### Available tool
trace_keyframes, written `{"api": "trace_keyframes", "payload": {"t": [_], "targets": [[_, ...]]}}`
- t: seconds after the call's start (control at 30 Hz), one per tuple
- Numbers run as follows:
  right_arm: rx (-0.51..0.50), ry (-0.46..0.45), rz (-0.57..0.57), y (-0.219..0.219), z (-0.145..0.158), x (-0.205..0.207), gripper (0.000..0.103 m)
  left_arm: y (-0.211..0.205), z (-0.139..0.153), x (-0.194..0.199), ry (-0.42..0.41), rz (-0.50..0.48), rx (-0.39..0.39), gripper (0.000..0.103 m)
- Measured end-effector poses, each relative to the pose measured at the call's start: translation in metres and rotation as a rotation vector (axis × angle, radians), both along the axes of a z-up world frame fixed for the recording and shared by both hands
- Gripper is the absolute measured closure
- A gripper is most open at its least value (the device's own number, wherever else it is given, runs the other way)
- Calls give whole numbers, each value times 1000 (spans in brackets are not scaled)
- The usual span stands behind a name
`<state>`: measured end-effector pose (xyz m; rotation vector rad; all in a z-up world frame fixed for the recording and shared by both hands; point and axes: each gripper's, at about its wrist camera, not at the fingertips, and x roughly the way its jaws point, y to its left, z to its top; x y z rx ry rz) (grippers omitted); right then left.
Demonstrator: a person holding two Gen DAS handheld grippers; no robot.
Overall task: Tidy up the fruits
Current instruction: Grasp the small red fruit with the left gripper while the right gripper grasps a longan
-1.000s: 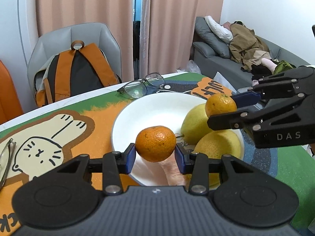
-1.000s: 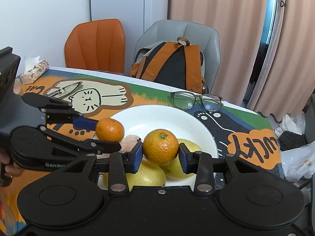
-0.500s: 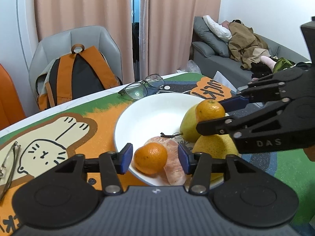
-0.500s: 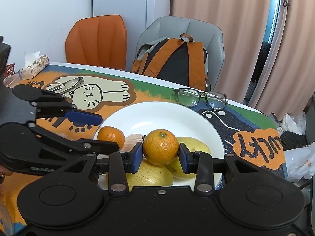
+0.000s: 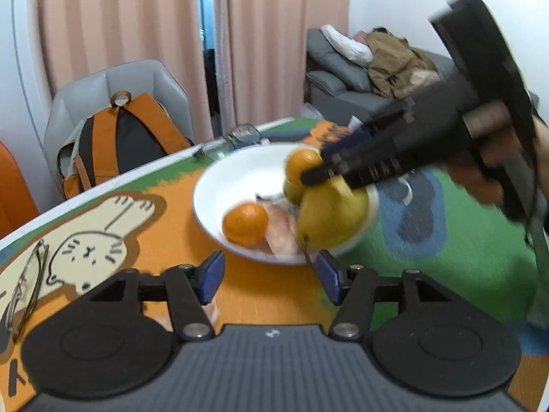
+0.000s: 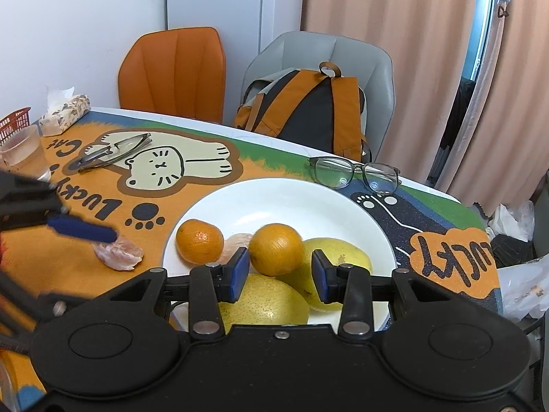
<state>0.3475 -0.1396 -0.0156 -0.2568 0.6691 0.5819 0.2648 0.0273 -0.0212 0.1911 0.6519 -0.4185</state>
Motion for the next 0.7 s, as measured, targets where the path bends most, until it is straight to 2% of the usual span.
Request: {"api": "trace_keyframes", "payload": {"t": [0.1,0.33,0.4,0.6,0.67,0.7], "targets": [[0,-12,0,-2,0,-2,63,1,-8,-15,5,-25,32,44],[19,-6,6,-10,2,-11,59,1,-18,-40,20,-68,44,44],[19,-15,16,-12,3,-19,51,0,-20,-46,24,-84,47,44],[29,-49,60,-21,8,-45,35,-4,-31,-61,45,-137,80,44],[41,-52,79,-23,9,-54,23,-4,-33,-65,50,-148,72,44],[43,-59,91,-23,9,-59,21,-3,-33,-67,52,-152,70,44]]}}
